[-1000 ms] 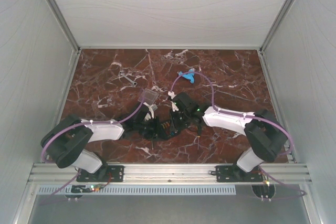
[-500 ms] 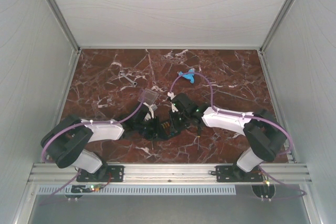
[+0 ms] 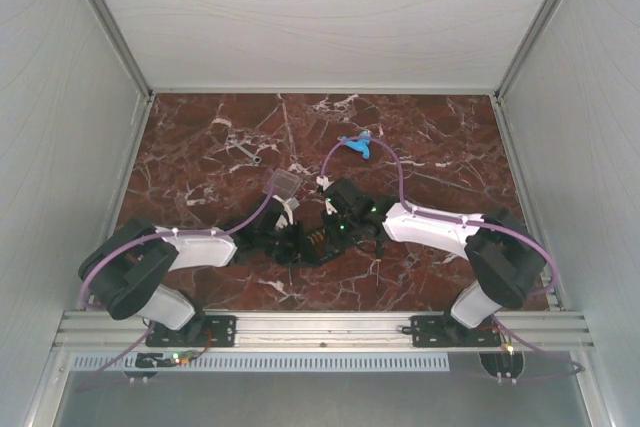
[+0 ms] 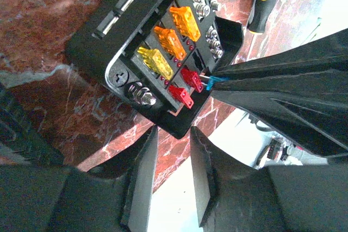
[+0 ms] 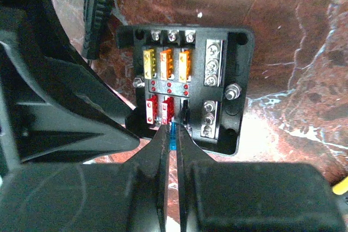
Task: Snap on the fuse box
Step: Pick up the fuse from the fuse box base, then install the fuse at the fuse box base.
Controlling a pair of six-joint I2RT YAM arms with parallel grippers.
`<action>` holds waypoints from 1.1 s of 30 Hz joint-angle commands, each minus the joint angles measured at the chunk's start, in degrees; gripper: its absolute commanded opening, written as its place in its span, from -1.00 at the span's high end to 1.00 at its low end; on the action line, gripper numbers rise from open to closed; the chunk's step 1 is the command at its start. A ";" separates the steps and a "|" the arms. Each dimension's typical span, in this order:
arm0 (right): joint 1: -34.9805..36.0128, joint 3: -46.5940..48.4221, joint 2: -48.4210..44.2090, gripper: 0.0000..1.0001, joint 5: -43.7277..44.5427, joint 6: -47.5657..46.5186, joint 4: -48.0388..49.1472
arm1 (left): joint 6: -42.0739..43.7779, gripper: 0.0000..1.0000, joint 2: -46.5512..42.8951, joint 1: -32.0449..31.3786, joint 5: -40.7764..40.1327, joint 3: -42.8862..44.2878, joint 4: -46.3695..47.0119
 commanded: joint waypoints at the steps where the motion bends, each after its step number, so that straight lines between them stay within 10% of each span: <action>1: -0.06 4.60 -0.49 1.00 3.03 -3.65 -4.70 | -2.08 0.39 1.17 -0.23 -0.28 0.65 4.60; 33: 0.24 18.98 12.45 1.00 1.66 -14.06 -19.36 | -4.67 0.03 -3.15 6.73 -0.31 -3.27 5.48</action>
